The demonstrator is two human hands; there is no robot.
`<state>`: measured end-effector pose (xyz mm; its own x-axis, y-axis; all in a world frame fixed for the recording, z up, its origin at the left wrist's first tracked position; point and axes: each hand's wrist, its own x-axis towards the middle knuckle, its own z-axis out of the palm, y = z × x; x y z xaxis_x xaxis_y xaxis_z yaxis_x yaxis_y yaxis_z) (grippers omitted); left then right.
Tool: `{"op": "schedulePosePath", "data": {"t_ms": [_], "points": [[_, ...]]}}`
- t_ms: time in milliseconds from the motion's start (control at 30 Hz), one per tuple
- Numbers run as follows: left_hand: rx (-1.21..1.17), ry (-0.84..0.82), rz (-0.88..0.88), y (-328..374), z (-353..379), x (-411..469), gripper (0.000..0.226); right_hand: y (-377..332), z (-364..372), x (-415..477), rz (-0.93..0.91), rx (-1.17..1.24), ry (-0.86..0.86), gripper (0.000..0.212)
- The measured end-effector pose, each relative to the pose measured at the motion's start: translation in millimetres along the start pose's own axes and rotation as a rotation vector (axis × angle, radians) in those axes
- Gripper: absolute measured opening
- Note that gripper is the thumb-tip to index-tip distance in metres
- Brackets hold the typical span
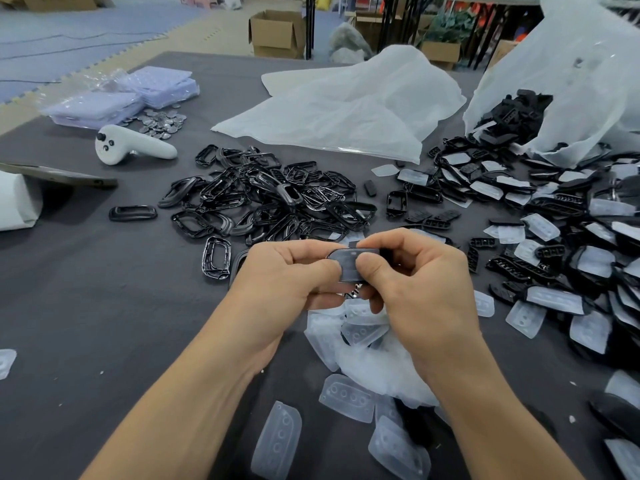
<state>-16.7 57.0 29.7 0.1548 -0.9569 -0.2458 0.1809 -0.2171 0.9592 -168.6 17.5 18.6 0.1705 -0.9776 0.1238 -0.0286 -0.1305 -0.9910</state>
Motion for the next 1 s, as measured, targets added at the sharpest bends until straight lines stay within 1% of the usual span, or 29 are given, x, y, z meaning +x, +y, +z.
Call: {"op": "schedulePosePath", "data": {"t_ms": [133, 267, 400, 467, 533, 633, 667, 767, 933, 1000], "points": [[0.002, 0.098, 0.049, -1, 4, 1, 0.030, 0, 2, 0, 0.044, 0.090, -0.028, 0.031], [-0.001, 0.091, 0.082, -2, 4, 2, 0.039, -1, 1, -1, 0.062, 0.110, -0.023, 0.033], [0.071, 0.108, 0.143, -5, 5, 5, 0.022, -2, 2, -2, 0.033, 0.021, -0.015, 0.033], [0.129, 0.157, 0.195, -7, 5, 6, 0.019, -2, 4, -3, 0.028, -0.005, -0.024, 0.034], [0.166, 0.194, 0.228, -9, 6, 7, 0.022, -1, 5, -4, 0.026, -0.017, -0.015, 0.031], [0.209, 0.226, 0.275, -11, 7, 6, 0.025, -3, 8, -6, 0.007, -0.037, -0.004, 0.014], [0.222, 0.232, 0.290, -11, 7, 5, 0.025, -3, 8, -6, 0.005, -0.049, -0.006, 0.014], [0.232, 0.241, 0.320, -12, 9, 4, 0.025, -3, 6, -4, 0.026, -0.046, -0.004, 0.025], [0.214, 0.248, 0.335, -12, 14, 5, 0.020, -5, 3, -4, 0.014, -0.062, 0.006, 0.028], [0.205, 0.257, 0.329, -13, 13, 5, 0.024, -5, 2, -3, 0.036, -0.007, -0.006, 0.033]]}}
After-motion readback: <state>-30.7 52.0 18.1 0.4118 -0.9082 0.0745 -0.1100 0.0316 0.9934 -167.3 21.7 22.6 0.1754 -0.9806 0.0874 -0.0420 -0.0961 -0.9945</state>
